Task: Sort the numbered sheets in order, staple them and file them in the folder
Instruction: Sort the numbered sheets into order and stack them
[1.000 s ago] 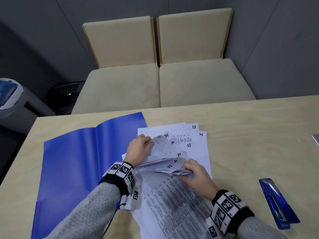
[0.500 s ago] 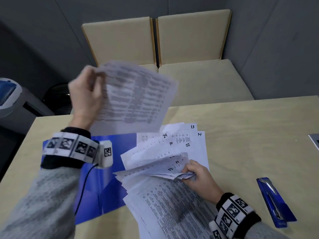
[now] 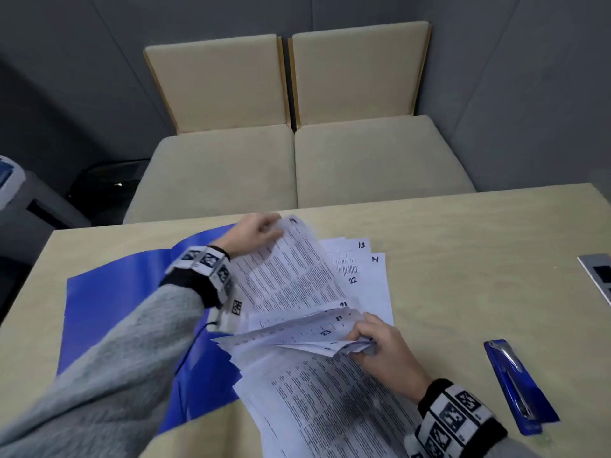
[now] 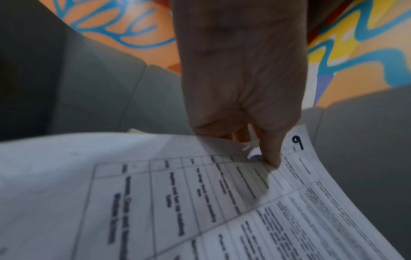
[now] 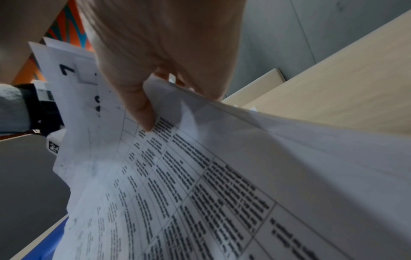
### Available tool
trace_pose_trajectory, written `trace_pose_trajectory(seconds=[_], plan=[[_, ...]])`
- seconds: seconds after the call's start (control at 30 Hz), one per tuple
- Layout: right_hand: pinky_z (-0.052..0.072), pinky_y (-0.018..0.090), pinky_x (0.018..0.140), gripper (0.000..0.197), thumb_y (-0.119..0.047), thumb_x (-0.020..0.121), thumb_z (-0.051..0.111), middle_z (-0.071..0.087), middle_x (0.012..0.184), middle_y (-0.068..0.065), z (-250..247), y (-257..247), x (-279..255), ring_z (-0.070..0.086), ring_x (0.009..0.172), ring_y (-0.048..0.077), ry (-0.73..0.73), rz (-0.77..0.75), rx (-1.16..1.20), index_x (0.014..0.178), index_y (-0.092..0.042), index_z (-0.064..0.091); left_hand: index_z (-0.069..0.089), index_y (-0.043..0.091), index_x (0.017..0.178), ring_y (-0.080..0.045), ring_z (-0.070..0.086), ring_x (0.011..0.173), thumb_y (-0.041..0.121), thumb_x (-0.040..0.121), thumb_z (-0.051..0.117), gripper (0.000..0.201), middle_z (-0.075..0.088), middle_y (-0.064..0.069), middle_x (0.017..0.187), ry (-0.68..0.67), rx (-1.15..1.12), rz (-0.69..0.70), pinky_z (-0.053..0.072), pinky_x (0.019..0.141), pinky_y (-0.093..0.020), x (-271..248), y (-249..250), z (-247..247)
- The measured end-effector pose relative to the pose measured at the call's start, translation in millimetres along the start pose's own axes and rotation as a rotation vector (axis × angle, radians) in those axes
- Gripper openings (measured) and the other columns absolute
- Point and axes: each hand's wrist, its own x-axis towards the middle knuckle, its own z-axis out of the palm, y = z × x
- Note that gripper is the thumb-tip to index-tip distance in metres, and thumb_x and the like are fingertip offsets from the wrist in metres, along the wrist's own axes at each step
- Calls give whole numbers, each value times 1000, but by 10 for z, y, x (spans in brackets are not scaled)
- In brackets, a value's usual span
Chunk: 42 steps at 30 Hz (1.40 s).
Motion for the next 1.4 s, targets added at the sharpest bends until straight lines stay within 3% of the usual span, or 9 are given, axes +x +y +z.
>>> trace_pose_trajectory(seconds=[0.07, 0.17, 0.33, 0.53, 0.7, 0.83, 0.93, 1.07, 1.4], plan=[[33, 16, 61, 11, -26, 68, 62, 44, 73, -11, 19, 4, 25, 46, 69, 2, -1, -13, -12, 64, -30, 53, 50, 13, 75, -19, 47, 68, 27, 91, 55, 23, 49, 1, 68, -73, 54, -16, 32, 60, -29, 4, 25, 322], [33, 16, 61, 11, -32, 68, 58, 45, 74, -13, 33, 41, 44, 45, 74, -2, -24, -70, -102, 69, -26, 48, 56, 9, 88, -25, 53, 81, 20, 93, 54, 12, 53, -2, 83, -132, 149, 2, 34, 66, -29, -38, 43, 745], [35, 11, 65, 35, -17, 68, 63, 50, 79, -14, 16, 79, 10, 47, 81, -4, -14, -85, -131, 70, -48, 47, 51, 20, 91, -21, 58, 89, 20, 91, 53, 2, 60, 3, 94, -186, 196, 29, 44, 74, -32, -233, 53, 927], [37, 16, 61, 17, -11, 69, 69, 51, 78, -8, 13, 75, -12, 51, 75, 4, 6, -116, -104, 68, -23, 57, 56, 16, 123, -29, 59, 98, 19, 95, 48, 29, 68, -8, 103, -41, 273, -160, 47, 79, -35, -117, -181, 457], [34, 18, 57, 10, -9, 68, 68, 49, 75, -7, -79, -88, -50, 48, 71, 6, 10, -179, -85, 68, -15, 60, 56, 35, 72, -12, 55, 71, 11, 91, 51, 30, 60, 5, 75, -266, 84, -31, 43, 70, -28, 8, -26, 139], [39, 21, 58, 16, -9, 69, 74, 52, 76, -4, -85, -136, -74, 50, 74, 8, -14, -222, -107, 68, -16, 60, 57, 22, 81, -23, 53, 84, 12, 89, 50, 15, 62, -5, 89, -419, 283, -18, 41, 77, -31, -35, 137, 528], [38, 20, 61, 10, -20, 69, 66, 51, 76, -6, -27, -107, -79, 50, 77, 8, -16, -199, -106, 66, -16, 58, 61, 7, 98, -27, 54, 100, 14, 90, 52, 14, 56, -10, 108, -358, 351, -42, 42, 84, -32, -155, 107, 914], [43, 23, 66, 13, -13, 69, 69, 52, 81, -13, 28, -5, -92, 51, 83, 6, -27, -167, -147, 70, -21, 59, 48, 13, 78, -30, 54, 110, 15, 89, 51, 12, 52, -13, 115, -236, 288, -52, 48, 88, -39, -266, -24, 1111], [30, 11, 60, 23, -10, 67, 62, 43, 73, -11, 59, -5, -10, 43, 75, 0, -23, -124, -139, 66, -28, 47, 60, 4, 79, -35, 53, 108, 13, 89, 49, 18, 54, -16, 122, -98, 251, 19, 45, 90, -38, -429, -85, 1217]])
